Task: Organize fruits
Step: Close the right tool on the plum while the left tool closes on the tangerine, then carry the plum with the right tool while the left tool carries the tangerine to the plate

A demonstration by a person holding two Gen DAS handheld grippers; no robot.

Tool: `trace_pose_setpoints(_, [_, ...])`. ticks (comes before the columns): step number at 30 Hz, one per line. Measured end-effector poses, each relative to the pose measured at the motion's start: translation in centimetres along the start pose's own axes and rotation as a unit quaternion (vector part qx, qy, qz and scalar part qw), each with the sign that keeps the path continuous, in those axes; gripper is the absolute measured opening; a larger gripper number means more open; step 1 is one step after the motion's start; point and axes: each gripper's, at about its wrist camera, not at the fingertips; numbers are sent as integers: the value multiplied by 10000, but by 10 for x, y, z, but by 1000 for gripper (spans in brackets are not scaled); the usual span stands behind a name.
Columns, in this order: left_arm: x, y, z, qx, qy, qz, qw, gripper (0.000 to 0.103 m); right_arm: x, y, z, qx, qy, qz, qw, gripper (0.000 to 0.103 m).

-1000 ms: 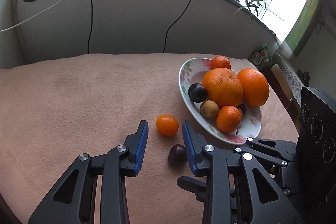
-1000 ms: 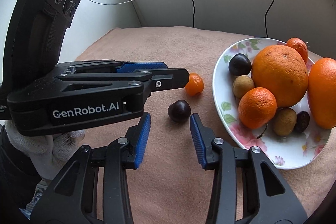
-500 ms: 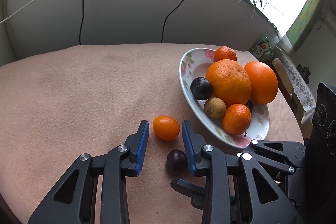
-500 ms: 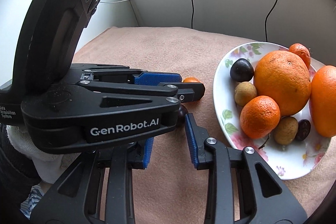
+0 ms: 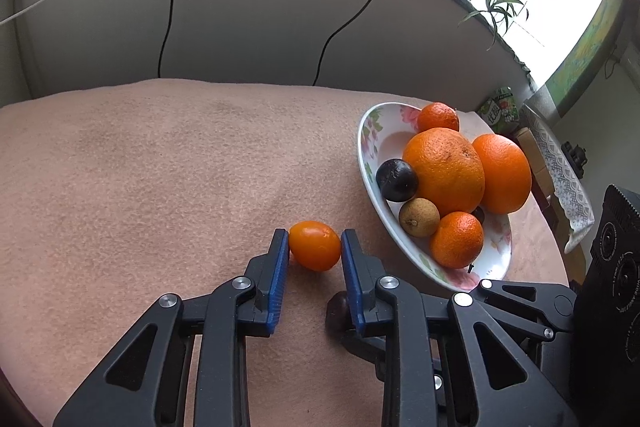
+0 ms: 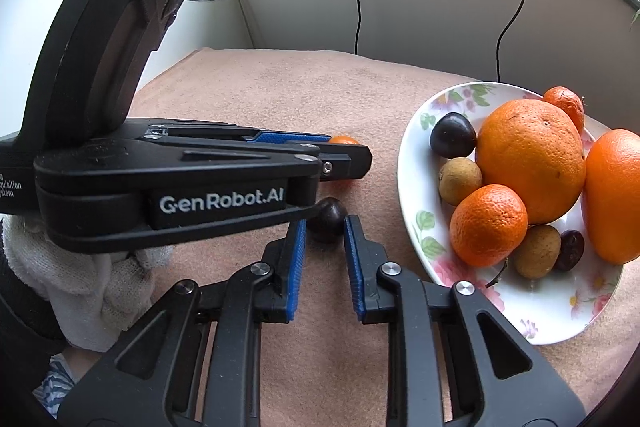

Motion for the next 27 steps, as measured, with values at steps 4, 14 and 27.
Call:
trace_pose_setpoints(4, [6,0,4,51,34,-65,10000,25,-2,3,1,18,-76,3,10000,20])
trace_pose_setpoints(14, [16,-2,7,126,40,-188,9997,25,-9,7,8,213,-255,102,9994,25])
trace_pose_setpoints(27, [28,-2,4,148,116,-362,9992,25,5,6,0,113,-26,-67,9999,25])
Point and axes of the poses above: each gripper's, at about its wrist camera, not at the fingertips, and x roughly against the way its jaws point, z to its left, y to its top, and after that the axes turned 3 degrees about z, right-handed
